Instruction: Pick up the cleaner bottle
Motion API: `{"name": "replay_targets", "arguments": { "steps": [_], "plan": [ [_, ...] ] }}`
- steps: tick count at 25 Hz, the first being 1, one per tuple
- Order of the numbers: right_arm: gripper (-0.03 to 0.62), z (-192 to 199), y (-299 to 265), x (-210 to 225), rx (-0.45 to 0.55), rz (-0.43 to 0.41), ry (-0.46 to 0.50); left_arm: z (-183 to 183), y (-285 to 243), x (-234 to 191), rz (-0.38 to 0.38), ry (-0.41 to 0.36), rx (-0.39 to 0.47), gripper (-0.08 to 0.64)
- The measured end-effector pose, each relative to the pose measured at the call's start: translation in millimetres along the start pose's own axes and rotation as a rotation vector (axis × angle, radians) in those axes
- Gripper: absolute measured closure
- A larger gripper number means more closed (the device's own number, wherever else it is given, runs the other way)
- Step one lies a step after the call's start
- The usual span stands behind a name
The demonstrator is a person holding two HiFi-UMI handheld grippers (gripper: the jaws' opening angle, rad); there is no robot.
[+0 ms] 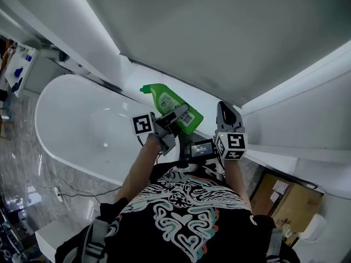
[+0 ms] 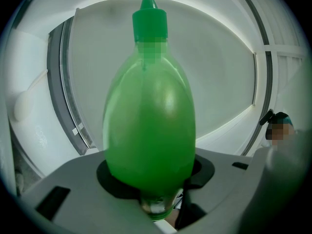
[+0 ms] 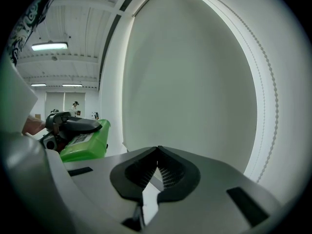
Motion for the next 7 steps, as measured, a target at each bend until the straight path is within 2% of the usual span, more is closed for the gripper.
{"name": "replay_targets", "arguments": {
  "steps": [7],
  "plan": [
    [0.565, -3.9, 1.1, -2.6, 0.008, 0.0, -0.001, -1.6, 0.7, 4.1, -0.004, -0.015, 0.003, 0.359]
  ]
}}
Point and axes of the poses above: the fingertips, and each gripper's own axes: y backward along the fingers, x to its right, z out of its underside, the point moved 6 cm from there along y, backward along the fingers, and after that the axes turned 1 degree about y, right-handed, at the moved point
